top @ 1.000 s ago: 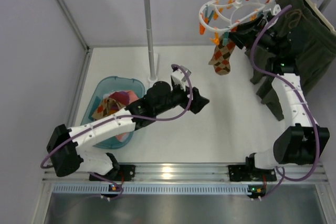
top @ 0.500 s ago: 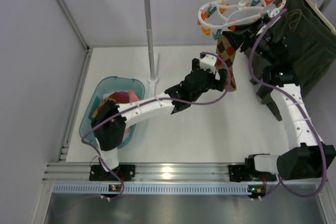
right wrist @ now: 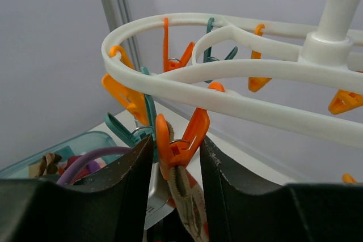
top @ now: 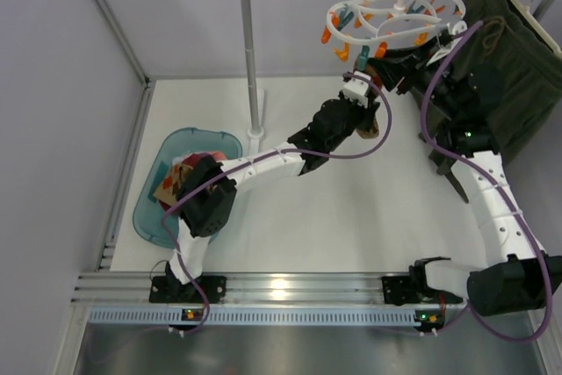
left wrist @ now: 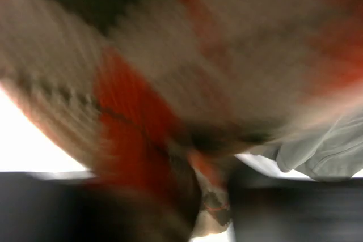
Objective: Remove the socks clipped to the hanger
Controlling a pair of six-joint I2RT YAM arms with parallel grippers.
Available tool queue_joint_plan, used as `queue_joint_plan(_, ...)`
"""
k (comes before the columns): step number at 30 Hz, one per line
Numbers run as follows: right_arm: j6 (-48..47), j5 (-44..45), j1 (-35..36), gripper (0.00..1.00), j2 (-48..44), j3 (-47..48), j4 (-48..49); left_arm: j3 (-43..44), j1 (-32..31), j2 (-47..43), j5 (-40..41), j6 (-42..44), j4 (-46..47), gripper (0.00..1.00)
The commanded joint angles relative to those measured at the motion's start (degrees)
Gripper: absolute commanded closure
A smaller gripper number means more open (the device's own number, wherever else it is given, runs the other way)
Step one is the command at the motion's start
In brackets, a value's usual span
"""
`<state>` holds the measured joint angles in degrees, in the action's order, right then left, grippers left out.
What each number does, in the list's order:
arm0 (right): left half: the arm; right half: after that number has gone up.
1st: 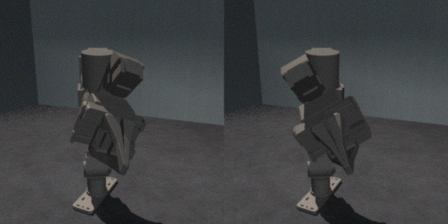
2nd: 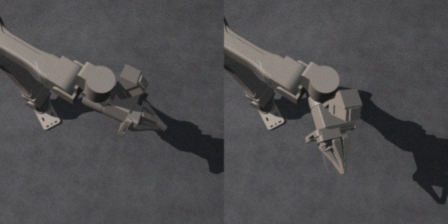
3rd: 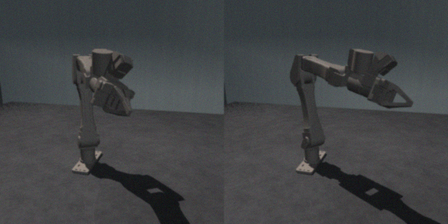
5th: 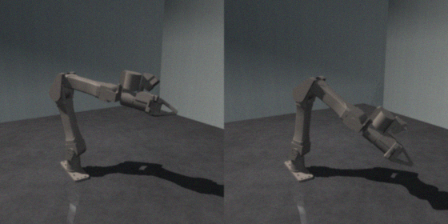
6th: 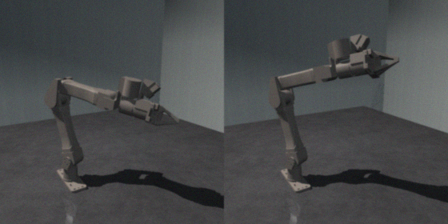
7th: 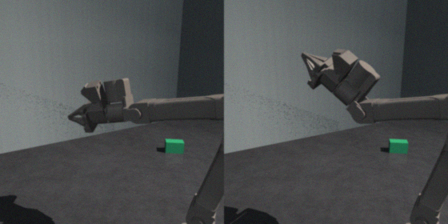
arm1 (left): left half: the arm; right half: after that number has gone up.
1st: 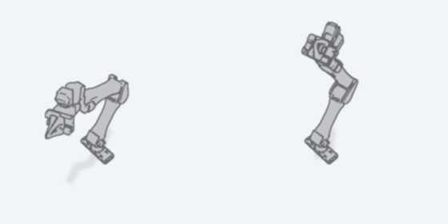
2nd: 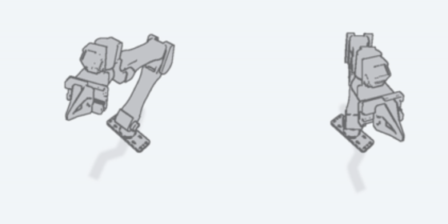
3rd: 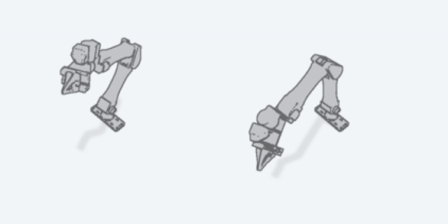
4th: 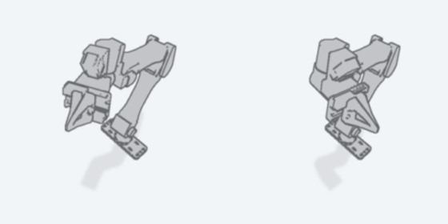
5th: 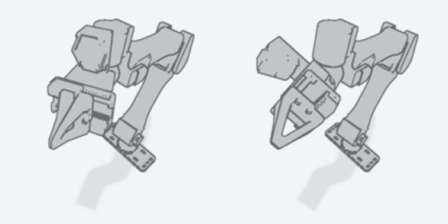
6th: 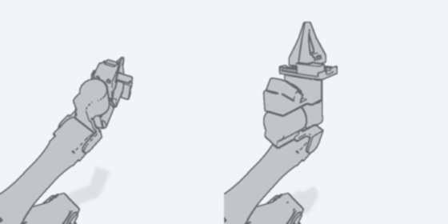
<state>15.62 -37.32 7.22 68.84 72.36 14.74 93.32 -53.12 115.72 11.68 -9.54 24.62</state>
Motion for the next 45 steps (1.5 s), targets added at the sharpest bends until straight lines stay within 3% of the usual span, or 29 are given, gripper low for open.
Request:
queue_joint_plan(1, 0.5, 1.6, 1.4, 0.64, -1.7, -0.2, 0.6, 3.0, -0.1, 0.6, -3.0, -0.5, 5.8, 0.83)
queue_joint_plan(2, -0.8, 2.3, 1.4, 0.63, -1.6, 0.0, 0.0, 1.9, -0.1, -0.2, -3.3, -1.1, 5.8, 1.00)
queue_joint_plan(9, -2.3, 0.8, 1.1, 0.53, -0.2, 1.2, 0.7, -5.9, -0.1, -5.7, -7.1, -7.1, 5.8, 1.00)
queue_joint_plan(25, -7.0, 4.5, 0.5, 0.46, 5.9, 7.1, -1.0, -10.1, 0.9, -8.9, -17.2, -12.2, 5.8, 1.00)
queue_joint_plan(29, -5.2, 4.4, 0.4, 0.56, 6.8, 8.2, 1.2, -10.8, 0.9, -9.4, -18.0, -13.1, 5.8, 1.00)
queue_joint_plan(34, -4.2, 3.7, 0.4, 0.83, 7.1, 9.1, 1.7, -12.4, 1.0, -10.3, -17.5, -13.1, 5.8, 1.00)
queue_joint_plan(38, -3.9, 4.2, 0.5, 0.95, 6.7, 7.9, 2.2, -16.8, 2.0, -13.1, -14.1, -15.6, 5.7, 1.00)
queue_joint_plan(40, -3.2, 4.4, 0.5, 0.94, 6.6, 7.1, 2.8, -22.0, 2.9, -16.3, -12.5, -17.2, 5.4, 1.00)
queue_joint_plan(42, -2.7, 3.9, 0.5, 0.80, 6.3, 6.1, 3.6, -25.4, 4.5, -18.9, -9.3, -18.7, 3.8, 1.00)
queue_joint_plan(45, -1.9, 3.4, 0.4, 0.68, 5.6, 4.1, 4.7, -28.6, 5.5, -24.0, -0.8, -17.6, -7.4, 1.00)
